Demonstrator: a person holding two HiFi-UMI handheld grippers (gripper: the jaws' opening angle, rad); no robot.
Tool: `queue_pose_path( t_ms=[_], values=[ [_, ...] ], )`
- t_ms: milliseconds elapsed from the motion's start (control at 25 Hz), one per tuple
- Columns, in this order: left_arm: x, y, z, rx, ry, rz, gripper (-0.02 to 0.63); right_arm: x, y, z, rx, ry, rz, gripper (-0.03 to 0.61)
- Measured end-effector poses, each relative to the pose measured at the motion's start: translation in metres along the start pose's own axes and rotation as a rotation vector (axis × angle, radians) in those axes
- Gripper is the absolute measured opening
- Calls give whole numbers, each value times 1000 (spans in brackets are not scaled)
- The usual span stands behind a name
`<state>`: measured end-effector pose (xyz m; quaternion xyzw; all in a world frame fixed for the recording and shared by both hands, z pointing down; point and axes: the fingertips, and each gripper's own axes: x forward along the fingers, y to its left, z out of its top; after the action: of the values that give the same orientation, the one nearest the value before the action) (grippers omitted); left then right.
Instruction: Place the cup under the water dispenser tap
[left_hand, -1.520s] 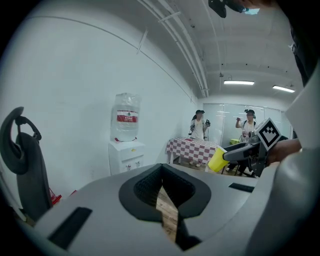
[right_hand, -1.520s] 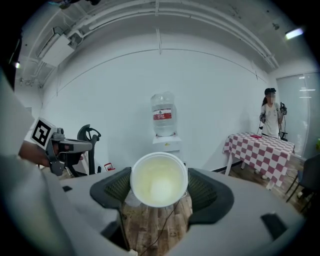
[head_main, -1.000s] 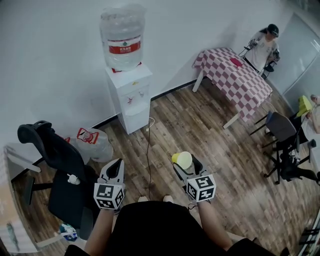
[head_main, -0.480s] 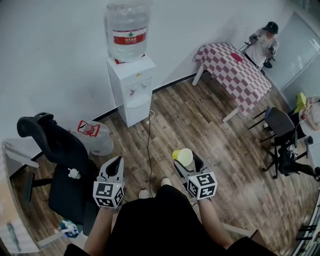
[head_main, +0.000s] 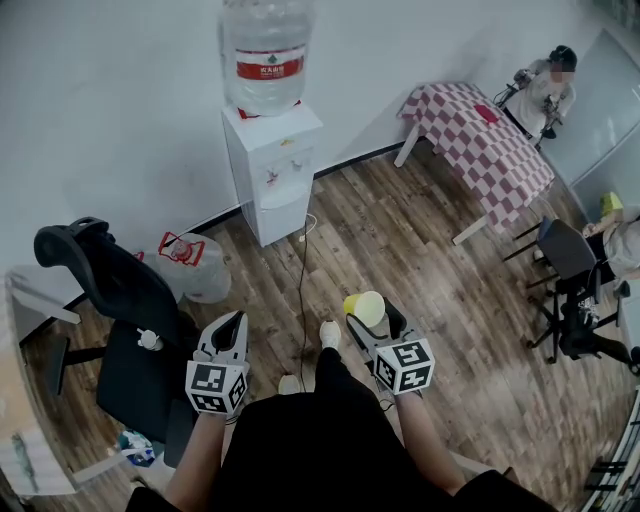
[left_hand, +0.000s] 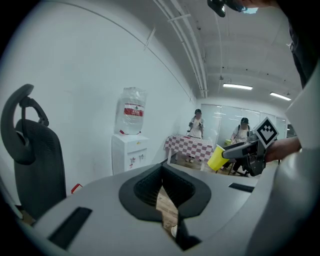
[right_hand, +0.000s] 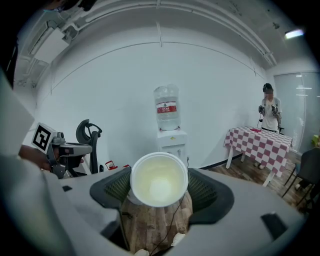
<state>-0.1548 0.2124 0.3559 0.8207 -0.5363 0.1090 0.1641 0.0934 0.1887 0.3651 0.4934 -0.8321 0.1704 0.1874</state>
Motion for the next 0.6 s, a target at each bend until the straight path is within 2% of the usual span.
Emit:
queue_pose_path(
  t_ms=[320,600],
  values=[
    [49,4,7,3,41,17,14,46,-34,12,5,26,43,364],
    [112,6,46,13,32,54,14,95,-83,43,-1,31,101,364]
  ],
)
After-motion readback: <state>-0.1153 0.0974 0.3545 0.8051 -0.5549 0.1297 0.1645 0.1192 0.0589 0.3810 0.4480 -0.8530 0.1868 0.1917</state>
